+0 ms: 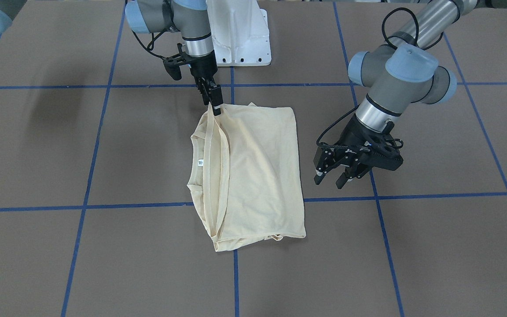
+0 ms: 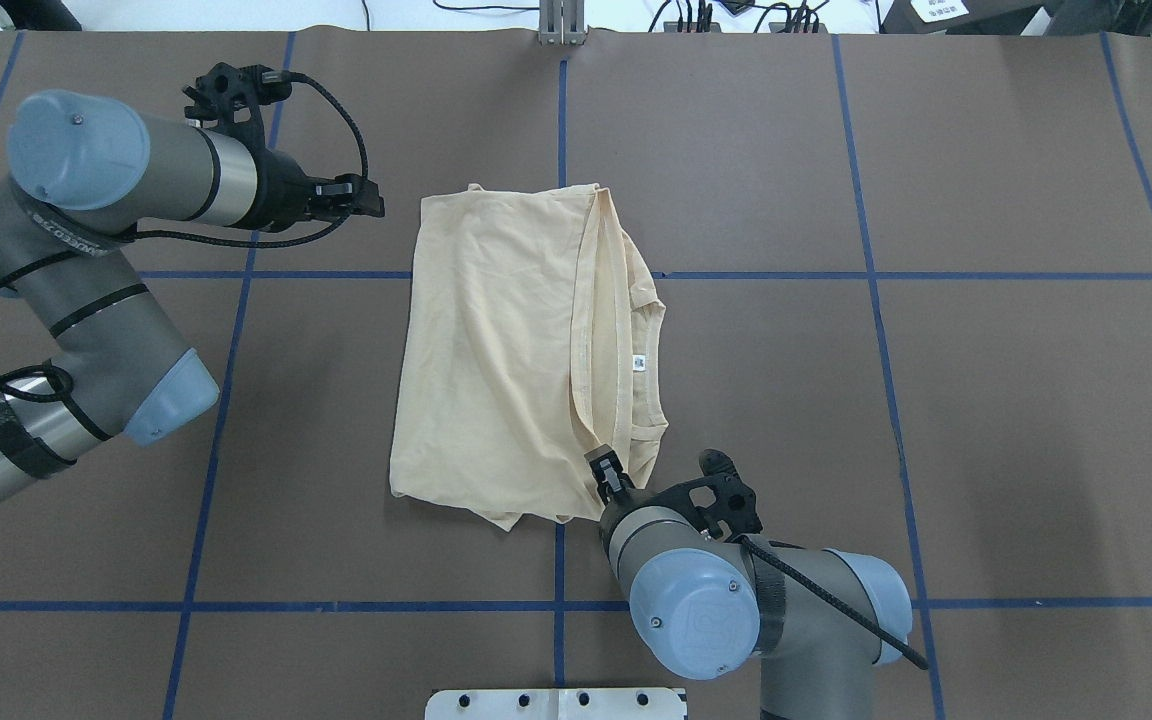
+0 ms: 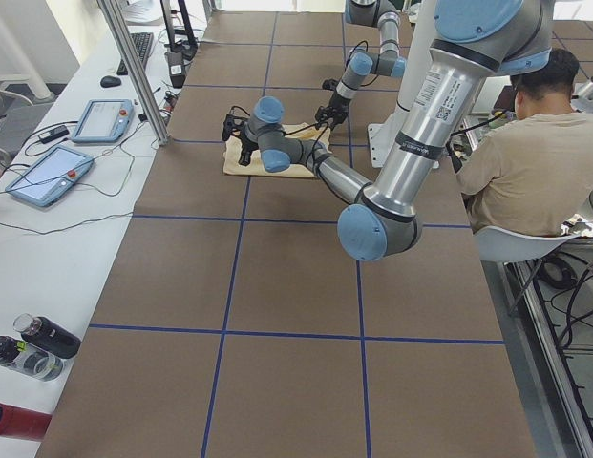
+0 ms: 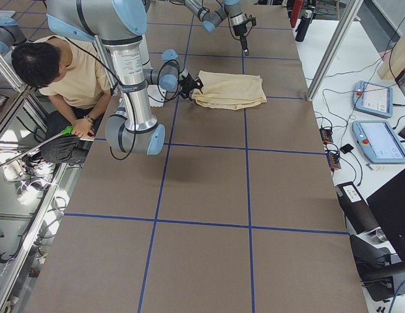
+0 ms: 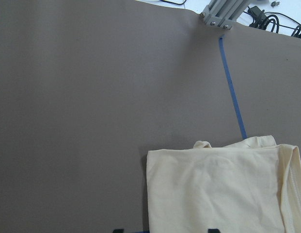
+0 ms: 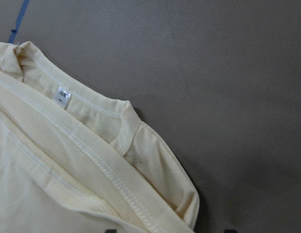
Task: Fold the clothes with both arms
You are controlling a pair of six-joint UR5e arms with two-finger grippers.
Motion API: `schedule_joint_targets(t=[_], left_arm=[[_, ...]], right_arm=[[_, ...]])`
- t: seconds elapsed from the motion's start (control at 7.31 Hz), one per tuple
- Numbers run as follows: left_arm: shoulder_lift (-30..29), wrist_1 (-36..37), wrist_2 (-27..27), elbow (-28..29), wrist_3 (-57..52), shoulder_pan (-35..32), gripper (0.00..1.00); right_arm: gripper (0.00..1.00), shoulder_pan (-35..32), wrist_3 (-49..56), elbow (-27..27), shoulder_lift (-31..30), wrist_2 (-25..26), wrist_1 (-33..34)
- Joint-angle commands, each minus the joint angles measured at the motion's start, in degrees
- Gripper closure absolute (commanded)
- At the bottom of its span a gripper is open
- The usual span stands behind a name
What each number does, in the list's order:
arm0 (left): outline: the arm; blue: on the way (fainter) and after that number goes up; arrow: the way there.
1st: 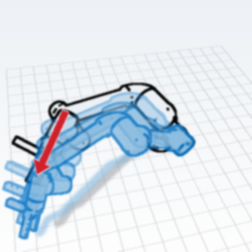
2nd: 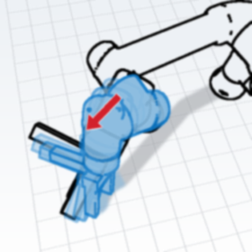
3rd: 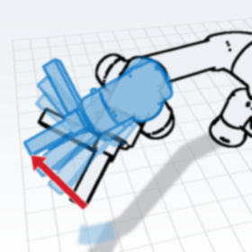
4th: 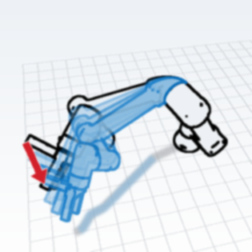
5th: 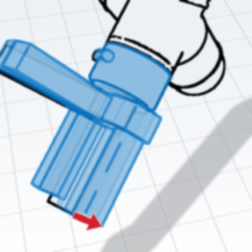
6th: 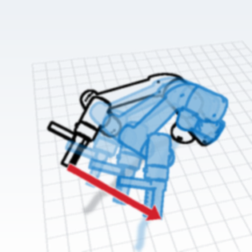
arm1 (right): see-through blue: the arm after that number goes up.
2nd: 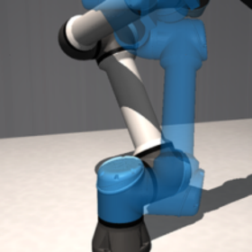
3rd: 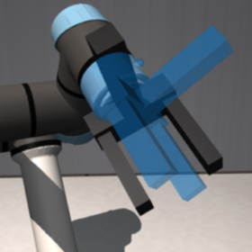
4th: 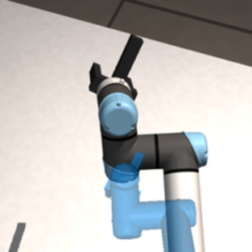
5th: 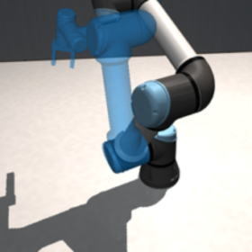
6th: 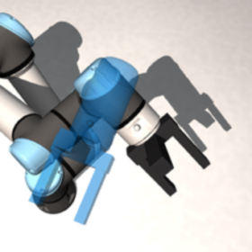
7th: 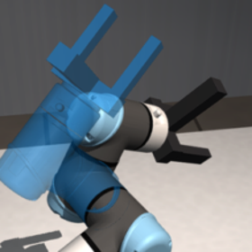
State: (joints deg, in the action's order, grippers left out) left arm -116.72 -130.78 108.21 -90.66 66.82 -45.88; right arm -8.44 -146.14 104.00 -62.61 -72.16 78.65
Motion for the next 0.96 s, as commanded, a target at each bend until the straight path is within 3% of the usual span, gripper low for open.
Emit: schedule_joint_targets(t=[0.0, 0.68, 0.82], left_arm=[[0.09, 0.0, -0.02, -0.04, 0.07, -0.09, 0.35], [1.58, -0.35, 0.07, -0.48, 0.07, 0.0, 0.35], [1.67, -0.44, 0.07, -0.57, 0.07, 0.0, 0.35]], right_arm=[[0.34, 0.0, 0.06, -0.02, 0.04, 0.0, 0.01], [0.34, 0.0, 0.15, -0.81, 0.47, 0.0, 0.01], [0.5, 0.0, 0.07, -0.81, 0.56, 0.0, 0.01]])
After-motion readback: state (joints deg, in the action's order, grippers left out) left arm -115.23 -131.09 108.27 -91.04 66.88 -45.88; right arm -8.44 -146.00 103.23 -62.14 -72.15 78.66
